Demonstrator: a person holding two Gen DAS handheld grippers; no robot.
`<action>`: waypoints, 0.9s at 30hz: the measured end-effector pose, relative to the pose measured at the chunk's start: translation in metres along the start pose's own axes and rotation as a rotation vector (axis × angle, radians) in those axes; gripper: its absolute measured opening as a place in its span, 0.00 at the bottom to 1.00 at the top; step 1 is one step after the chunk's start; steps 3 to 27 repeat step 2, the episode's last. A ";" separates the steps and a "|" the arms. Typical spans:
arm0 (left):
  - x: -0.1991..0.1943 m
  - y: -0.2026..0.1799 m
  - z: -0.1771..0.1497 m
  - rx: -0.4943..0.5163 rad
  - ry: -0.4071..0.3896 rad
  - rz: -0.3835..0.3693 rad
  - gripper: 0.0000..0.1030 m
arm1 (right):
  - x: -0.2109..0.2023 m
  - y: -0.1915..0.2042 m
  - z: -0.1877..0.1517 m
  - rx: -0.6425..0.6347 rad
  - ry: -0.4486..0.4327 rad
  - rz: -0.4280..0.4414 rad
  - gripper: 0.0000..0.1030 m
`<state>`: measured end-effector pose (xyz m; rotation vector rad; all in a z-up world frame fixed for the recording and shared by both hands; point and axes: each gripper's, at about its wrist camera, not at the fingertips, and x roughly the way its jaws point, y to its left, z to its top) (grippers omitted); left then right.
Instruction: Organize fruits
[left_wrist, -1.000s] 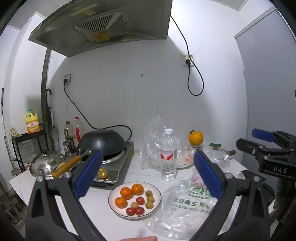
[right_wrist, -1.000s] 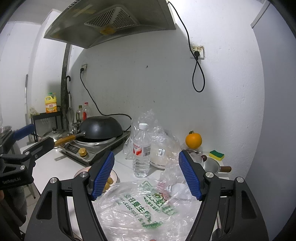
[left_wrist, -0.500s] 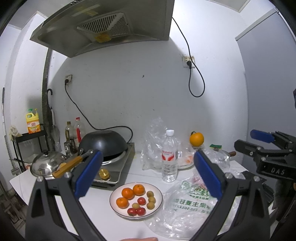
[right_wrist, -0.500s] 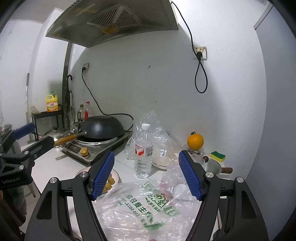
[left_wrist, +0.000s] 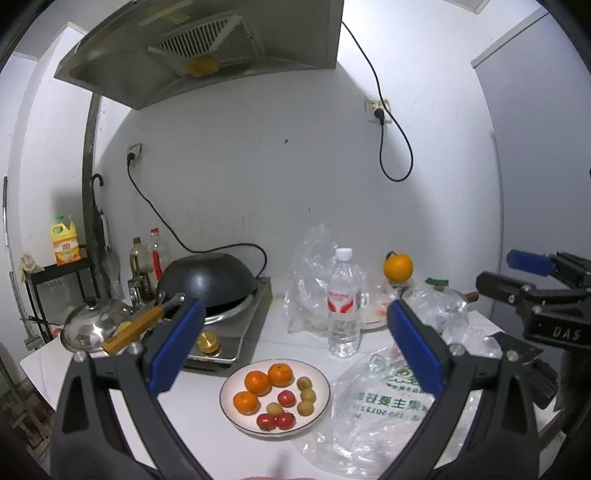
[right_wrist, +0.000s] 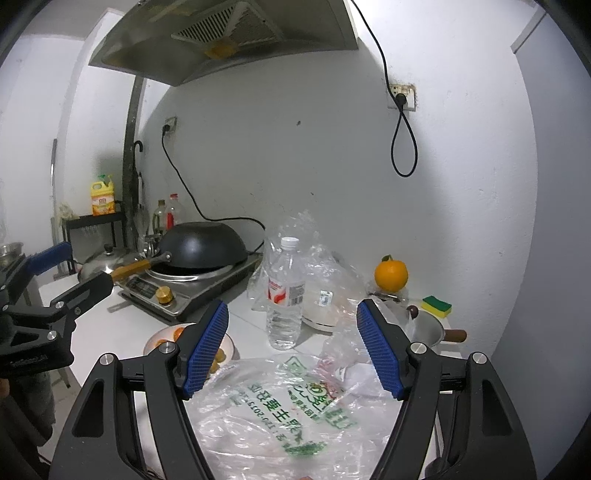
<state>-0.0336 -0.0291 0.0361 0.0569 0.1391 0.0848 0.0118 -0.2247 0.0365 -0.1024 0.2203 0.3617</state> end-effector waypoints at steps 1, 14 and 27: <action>0.002 0.000 -0.001 0.001 0.000 -0.001 0.97 | 0.003 -0.001 0.000 0.000 0.005 -0.002 0.73; 0.004 0.000 -0.002 0.001 -0.003 -0.005 0.97 | 0.006 -0.002 -0.001 0.000 0.011 -0.006 0.73; 0.004 0.000 -0.002 0.001 -0.003 -0.005 0.97 | 0.006 -0.002 -0.001 0.000 0.011 -0.006 0.73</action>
